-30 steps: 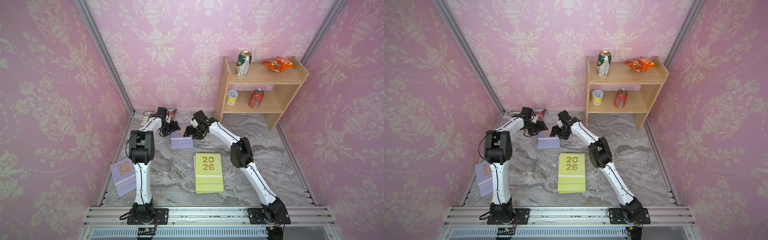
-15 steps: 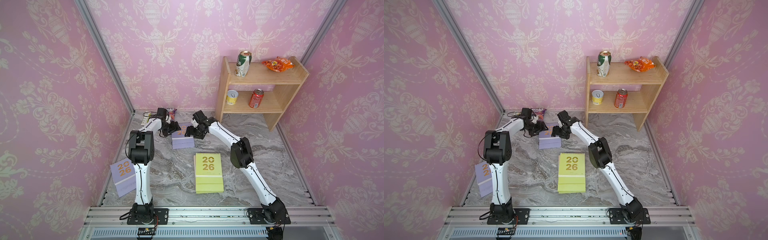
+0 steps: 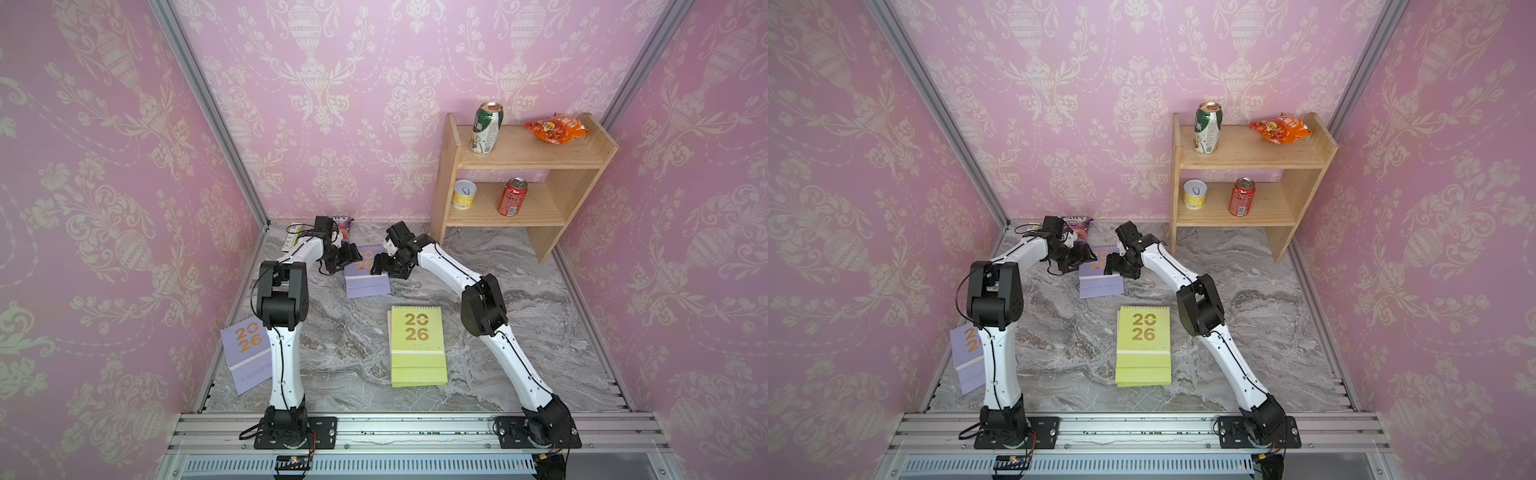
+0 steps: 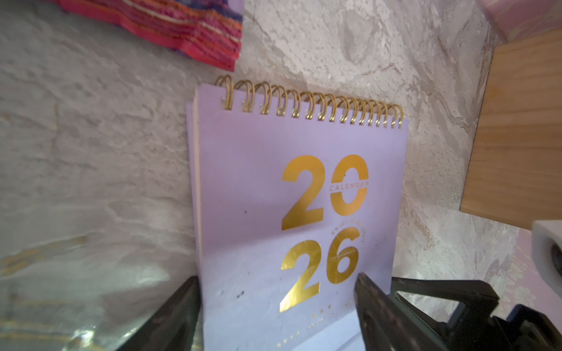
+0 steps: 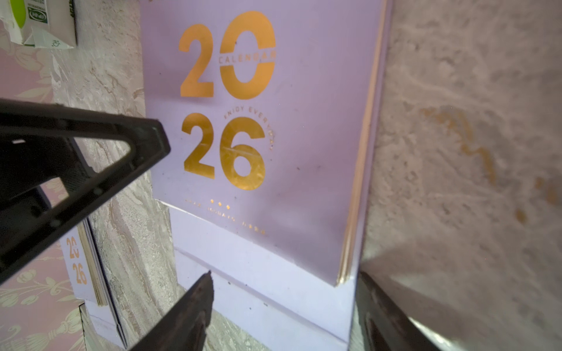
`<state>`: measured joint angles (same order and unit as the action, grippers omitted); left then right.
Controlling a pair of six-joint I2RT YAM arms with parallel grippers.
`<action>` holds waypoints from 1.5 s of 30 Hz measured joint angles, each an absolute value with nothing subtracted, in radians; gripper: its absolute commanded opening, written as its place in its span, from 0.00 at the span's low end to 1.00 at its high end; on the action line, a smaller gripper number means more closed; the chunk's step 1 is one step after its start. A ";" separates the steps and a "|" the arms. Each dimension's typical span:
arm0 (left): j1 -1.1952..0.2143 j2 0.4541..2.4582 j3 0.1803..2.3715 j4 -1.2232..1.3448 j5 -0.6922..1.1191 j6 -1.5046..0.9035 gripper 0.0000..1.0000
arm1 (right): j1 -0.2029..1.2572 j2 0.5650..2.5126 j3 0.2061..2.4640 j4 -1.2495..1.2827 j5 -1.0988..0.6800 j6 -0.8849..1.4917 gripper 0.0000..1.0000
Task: Stack the calendars
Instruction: Pick up the calendar at the center of the board.
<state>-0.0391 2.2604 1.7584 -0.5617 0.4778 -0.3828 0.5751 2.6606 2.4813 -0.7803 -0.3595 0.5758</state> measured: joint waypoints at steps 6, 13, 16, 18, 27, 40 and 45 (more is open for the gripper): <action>-0.028 2.237 1.701 -0.492 0.518 -0.398 0.79 | 0.560 2.666 2.488 -0.777 -0.417 0.577 0.74; -0.016 2.185 1.588 -0.381 0.566 -0.417 0.77 | 0.547 2.658 2.455 -0.731 -0.475 0.599 0.74; -0.015 2.135 1.504 -0.315 0.626 -0.440 0.76 | 0.545 2.658 2.453 -0.717 -0.491 0.604 0.73; -0.019 2.090 1.448 -0.271 0.681 -0.458 0.76 | 0.547 2.658 2.451 -0.698 -0.511 0.604 0.72; -0.035 1.924 1.340 -0.173 0.788 -0.492 0.53 | 0.588 2.629 2.396 -0.628 -0.562 0.606 0.71; -0.025 1.868 1.286 -0.236 0.742 -0.461 0.01 | 0.593 2.490 2.231 -0.605 -0.524 0.586 0.71; -0.025 1.821 1.270 -0.262 0.736 -0.460 0.00 | 0.593 2.422 2.151 -0.569 -0.503 0.575 0.71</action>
